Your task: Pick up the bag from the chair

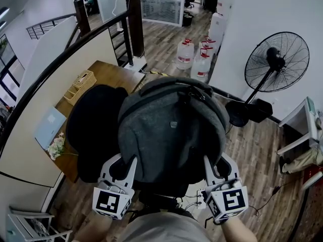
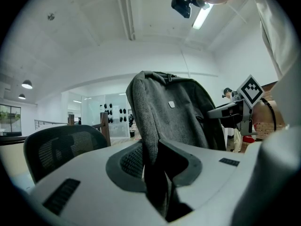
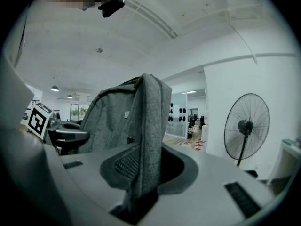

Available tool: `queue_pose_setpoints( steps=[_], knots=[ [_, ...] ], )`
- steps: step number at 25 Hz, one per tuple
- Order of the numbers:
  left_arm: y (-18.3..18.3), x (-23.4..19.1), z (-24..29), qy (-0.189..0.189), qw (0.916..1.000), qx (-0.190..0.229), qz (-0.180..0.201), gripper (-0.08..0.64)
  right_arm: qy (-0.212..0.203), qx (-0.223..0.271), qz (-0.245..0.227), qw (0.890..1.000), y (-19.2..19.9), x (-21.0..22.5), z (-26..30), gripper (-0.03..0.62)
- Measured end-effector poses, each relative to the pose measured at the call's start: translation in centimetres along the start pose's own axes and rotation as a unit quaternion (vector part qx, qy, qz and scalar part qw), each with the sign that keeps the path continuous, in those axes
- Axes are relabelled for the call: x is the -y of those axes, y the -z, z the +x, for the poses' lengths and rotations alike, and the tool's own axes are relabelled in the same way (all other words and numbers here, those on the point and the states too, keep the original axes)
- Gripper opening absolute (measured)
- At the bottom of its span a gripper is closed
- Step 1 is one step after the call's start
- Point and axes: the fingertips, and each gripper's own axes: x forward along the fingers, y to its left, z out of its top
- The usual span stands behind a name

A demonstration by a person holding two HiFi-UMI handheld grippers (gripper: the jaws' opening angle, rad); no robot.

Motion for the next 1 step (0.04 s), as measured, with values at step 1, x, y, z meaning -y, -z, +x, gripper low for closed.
queue_pose_setpoints(
  steps=[1],
  knots=[
    [-0.03, 0.03, 0.02, 0.0, 1.0, 0.0, 0.0, 0.075, 0.0, 0.0, 0.0, 1.0, 0.0, -0.04, 0.0, 0.098]
  ],
)
